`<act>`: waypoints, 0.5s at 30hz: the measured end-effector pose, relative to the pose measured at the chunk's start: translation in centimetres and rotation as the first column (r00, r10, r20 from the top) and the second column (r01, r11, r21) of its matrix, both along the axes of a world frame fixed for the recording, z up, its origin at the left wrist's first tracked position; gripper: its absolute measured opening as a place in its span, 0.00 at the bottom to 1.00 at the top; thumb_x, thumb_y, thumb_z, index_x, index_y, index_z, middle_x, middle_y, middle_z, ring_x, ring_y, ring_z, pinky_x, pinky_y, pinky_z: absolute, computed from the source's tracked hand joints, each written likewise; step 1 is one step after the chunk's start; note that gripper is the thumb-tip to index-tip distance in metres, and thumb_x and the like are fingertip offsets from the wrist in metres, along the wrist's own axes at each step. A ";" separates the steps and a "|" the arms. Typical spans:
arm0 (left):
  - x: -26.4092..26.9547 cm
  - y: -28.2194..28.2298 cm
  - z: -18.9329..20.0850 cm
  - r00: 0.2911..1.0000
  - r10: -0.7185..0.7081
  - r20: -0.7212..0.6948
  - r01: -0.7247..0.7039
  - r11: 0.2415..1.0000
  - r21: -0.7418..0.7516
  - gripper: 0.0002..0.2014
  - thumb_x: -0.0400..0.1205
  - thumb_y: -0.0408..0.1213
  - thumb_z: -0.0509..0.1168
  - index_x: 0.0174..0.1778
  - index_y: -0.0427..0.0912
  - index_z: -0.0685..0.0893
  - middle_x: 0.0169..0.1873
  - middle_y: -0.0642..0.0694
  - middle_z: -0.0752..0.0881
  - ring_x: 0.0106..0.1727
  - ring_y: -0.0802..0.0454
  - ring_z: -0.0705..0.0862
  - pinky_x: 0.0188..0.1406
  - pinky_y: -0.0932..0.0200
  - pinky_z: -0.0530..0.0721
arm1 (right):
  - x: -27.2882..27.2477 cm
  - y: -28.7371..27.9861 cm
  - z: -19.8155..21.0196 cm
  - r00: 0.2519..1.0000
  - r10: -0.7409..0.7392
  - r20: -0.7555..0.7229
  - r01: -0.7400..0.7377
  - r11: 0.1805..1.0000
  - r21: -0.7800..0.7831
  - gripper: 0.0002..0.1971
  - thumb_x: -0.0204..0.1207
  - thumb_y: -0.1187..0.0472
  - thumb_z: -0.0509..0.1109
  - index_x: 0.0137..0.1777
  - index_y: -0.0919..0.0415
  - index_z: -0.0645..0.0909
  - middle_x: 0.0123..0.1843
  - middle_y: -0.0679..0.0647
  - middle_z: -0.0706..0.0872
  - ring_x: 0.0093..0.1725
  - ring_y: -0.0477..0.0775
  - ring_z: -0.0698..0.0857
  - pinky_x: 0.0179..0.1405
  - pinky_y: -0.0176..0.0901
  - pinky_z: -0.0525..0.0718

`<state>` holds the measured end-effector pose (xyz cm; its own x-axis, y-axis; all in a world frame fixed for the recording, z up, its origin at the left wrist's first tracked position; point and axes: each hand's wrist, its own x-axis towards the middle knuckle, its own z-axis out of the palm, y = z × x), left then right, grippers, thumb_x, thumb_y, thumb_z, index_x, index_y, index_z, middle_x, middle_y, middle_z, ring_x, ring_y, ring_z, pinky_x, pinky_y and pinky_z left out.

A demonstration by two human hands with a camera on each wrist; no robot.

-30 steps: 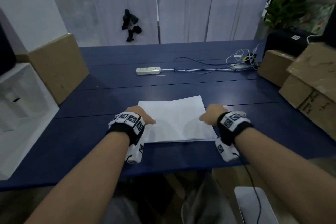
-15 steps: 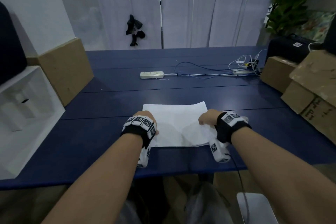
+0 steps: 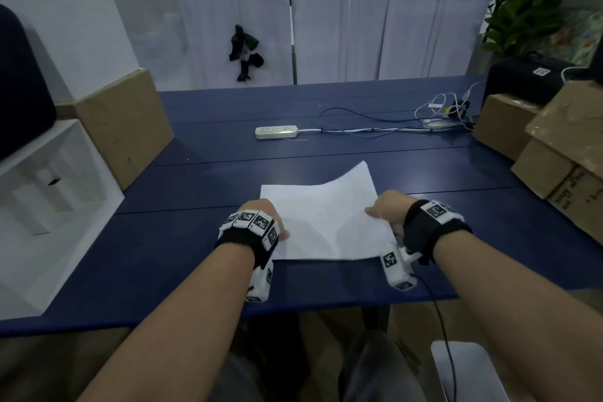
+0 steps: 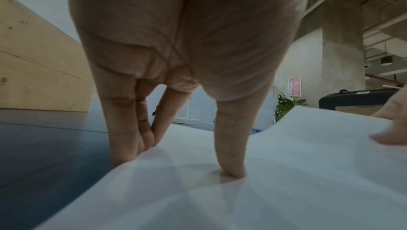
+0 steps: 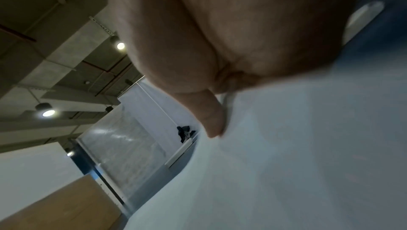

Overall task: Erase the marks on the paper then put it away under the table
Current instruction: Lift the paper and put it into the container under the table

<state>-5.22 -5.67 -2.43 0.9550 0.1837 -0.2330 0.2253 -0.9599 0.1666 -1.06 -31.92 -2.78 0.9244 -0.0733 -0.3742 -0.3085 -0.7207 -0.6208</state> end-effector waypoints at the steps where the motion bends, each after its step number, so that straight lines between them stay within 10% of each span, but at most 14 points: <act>1: -0.1 0.2 -0.2 1.000 0.024 -0.016 -0.025 0.999 -0.033 0.21 0.70 0.55 0.78 0.35 0.42 0.80 0.38 0.46 0.87 0.38 0.47 0.83 0.38 0.58 0.80 | -0.2 -0.9 -0.5 1.000 -0.008 0.011 0.007 1.000 0.029 0.20 0.83 0.61 0.69 0.70 0.73 0.79 0.70 0.68 0.83 0.70 0.70 0.82 0.58 0.48 0.83; 5: -1.7 1.6 -0.7 0.994 0.101 -0.035 -0.106 0.971 -0.214 0.34 0.77 0.62 0.68 0.67 0.36 0.81 0.66 0.41 0.84 0.62 0.42 0.84 0.58 0.55 0.80 | -2.4 -4.1 -1.7 0.995 -0.104 0.010 0.095 0.936 0.340 0.16 0.84 0.66 0.68 0.67 0.75 0.80 0.61 0.68 0.88 0.55 0.66 0.87 0.59 0.54 0.88; 7: -3.4 2.2 -0.9 0.993 0.099 -0.062 -0.117 0.873 -0.474 0.31 0.80 0.62 0.66 0.64 0.36 0.84 0.62 0.41 0.87 0.60 0.43 0.87 0.64 0.51 0.82 | -5.1 -5.5 -1.3 0.992 -0.106 -0.063 0.123 0.859 0.496 0.11 0.85 0.69 0.64 0.62 0.76 0.81 0.54 0.64 0.89 0.50 0.64 0.88 0.51 0.46 0.89; 11: -8.1 0.5 -1.5 0.980 0.085 -0.182 -0.195 0.181 -0.964 0.15 0.85 0.35 0.65 0.61 0.26 0.83 0.57 0.33 0.89 0.54 0.42 0.90 0.57 0.49 0.88 | -10.7 -9.3 -1.4 0.987 -0.032 -0.155 0.127 0.742 0.658 0.14 0.84 0.70 0.65 0.66 0.76 0.80 0.63 0.69 0.89 0.60 0.69 0.88 0.62 0.60 0.87; 15: -12.4 -3.6 -3.4 0.983 -0.083 -0.161 -0.144 0.188 -0.972 0.12 0.84 0.29 0.64 0.60 0.27 0.84 0.57 0.34 0.89 0.57 0.40 0.89 0.55 0.49 0.89 | -16.7 -14.5 -4.3 0.981 0.010 -0.196 0.137 0.679 0.721 0.19 0.73 0.64 0.76 0.61 0.75 0.84 0.61 0.69 0.90 0.53 0.65 0.92 0.47 0.51 0.93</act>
<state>-17.65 -9.25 -5.79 0.8868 -0.2729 -0.3730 0.3779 -0.0362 0.9251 -17.77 -46.44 -7.09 0.8440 0.2336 -0.4828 -0.4884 -0.0371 -0.8718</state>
